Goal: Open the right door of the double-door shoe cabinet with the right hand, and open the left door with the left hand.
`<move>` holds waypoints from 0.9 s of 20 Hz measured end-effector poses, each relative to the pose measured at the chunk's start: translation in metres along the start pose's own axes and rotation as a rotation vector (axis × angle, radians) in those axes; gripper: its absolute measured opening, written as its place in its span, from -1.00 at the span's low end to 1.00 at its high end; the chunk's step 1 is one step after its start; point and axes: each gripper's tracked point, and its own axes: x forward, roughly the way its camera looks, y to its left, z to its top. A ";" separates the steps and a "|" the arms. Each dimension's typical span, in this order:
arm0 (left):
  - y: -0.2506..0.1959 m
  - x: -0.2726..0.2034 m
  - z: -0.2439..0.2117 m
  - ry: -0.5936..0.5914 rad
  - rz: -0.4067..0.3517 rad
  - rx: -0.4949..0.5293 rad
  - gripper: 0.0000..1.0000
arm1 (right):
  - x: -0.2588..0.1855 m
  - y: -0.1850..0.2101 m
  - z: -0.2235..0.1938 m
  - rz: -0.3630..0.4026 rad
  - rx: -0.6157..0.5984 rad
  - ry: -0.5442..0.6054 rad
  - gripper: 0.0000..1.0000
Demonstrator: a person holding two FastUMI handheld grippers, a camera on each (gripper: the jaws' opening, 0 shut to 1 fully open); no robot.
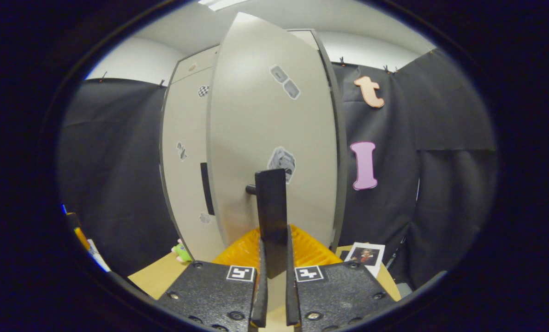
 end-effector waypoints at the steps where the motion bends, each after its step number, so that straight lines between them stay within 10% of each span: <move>1: -0.005 0.002 0.001 -0.003 -0.008 0.003 0.93 | -0.003 -0.005 -0.001 0.003 0.008 0.002 -0.63; 18: -0.094 0.022 0.002 0.005 -0.110 0.000 0.92 | -0.029 -0.105 0.007 -0.059 0.002 0.009 -0.92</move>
